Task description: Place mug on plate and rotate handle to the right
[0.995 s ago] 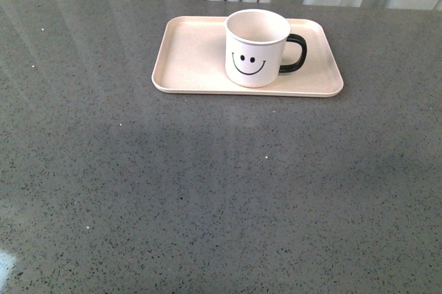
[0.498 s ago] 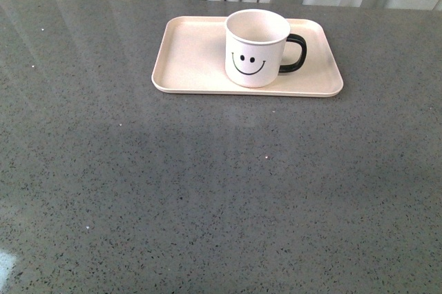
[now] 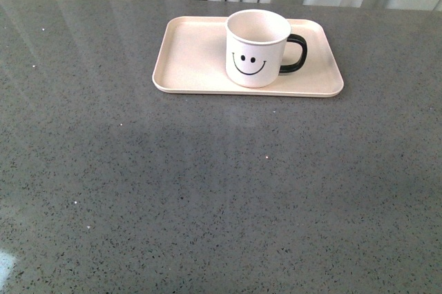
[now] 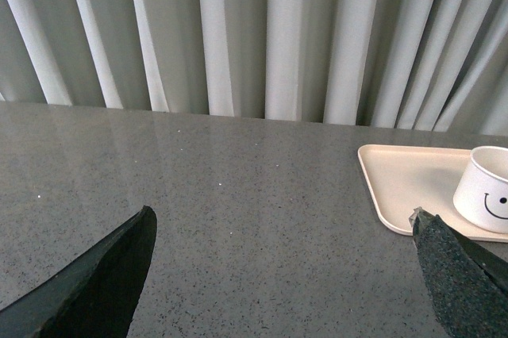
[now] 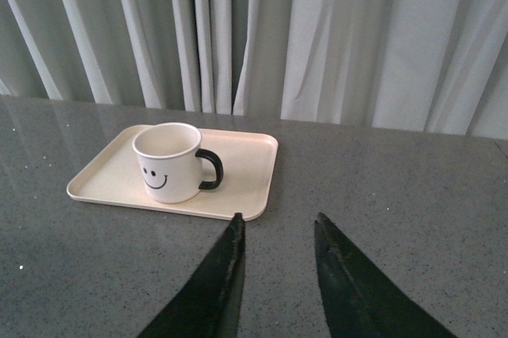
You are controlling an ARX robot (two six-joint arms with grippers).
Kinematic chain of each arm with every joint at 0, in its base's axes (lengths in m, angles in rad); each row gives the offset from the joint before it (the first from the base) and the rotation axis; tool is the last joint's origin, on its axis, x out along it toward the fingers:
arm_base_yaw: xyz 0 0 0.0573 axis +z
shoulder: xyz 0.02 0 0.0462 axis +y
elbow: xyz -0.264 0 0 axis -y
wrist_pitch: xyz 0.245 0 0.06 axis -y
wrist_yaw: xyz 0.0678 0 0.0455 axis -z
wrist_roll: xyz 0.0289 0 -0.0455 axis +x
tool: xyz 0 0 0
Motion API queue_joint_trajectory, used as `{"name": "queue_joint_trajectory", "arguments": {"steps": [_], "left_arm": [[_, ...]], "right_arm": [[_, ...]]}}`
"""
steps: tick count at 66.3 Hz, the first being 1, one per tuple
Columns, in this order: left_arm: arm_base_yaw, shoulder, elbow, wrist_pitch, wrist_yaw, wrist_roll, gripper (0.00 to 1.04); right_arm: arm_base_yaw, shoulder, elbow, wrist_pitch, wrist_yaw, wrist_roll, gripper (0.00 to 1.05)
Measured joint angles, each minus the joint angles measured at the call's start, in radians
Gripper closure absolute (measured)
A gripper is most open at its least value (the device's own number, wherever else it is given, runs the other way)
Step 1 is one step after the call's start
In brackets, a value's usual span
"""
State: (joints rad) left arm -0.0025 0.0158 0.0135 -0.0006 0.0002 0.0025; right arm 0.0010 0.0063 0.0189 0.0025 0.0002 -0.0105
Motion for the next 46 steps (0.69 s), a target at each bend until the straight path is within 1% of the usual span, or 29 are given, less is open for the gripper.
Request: {"name": "queue_joint_trajectory", "arguments": {"steps": [7,18,46], "left_arm": [[0.000,0.000,0.000,0.000,0.000,0.000,0.09],[0.000,0.000,0.000,0.000,0.000,0.000,0.09],[0.000,0.000,0.000,0.000,0.000,0.000,0.09]], "right_arm": [[0.000,0.000,0.000,0.000,0.000,0.000,0.37],[0.000,0.000,0.000,0.000,0.000,0.000,0.08],[0.000,0.000,0.000,0.000,0.000,0.000,0.09]]}}
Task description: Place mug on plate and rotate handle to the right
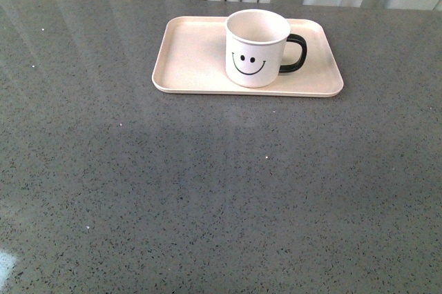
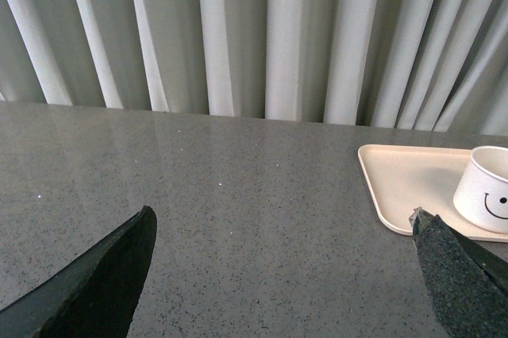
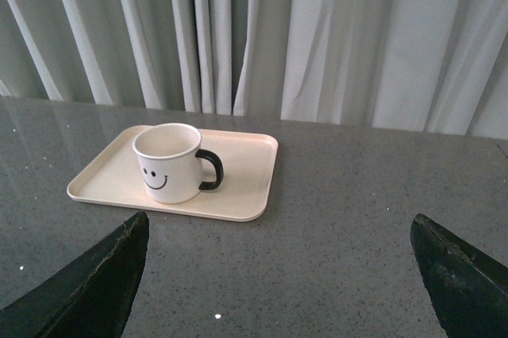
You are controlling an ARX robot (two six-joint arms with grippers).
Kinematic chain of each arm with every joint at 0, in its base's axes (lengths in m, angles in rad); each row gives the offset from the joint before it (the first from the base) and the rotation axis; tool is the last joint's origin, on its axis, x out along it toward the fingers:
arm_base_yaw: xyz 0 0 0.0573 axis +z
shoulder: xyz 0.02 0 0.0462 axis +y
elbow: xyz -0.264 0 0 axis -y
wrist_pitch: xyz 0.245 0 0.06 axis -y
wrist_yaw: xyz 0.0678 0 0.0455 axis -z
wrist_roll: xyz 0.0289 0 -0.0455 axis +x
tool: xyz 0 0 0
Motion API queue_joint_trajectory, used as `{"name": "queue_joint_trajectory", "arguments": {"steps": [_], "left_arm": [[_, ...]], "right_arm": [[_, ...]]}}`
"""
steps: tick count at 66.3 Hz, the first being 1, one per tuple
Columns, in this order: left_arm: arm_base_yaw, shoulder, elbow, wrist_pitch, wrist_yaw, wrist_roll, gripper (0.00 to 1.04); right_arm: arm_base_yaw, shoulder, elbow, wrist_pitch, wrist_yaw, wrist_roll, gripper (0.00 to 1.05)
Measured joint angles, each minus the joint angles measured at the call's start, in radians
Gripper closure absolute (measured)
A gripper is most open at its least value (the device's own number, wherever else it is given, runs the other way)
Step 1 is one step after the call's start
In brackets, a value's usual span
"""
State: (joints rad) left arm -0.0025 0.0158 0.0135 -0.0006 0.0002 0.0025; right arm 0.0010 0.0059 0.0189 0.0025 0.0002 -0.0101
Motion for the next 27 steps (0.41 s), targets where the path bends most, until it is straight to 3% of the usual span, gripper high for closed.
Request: {"name": "queue_joint_trajectory", "arguments": {"steps": [27], "left_arm": [[0.000,0.000,0.000,0.000,0.000,0.000,0.09]], "right_arm": [[0.000,0.000,0.000,0.000,0.000,0.000,0.09]]}}
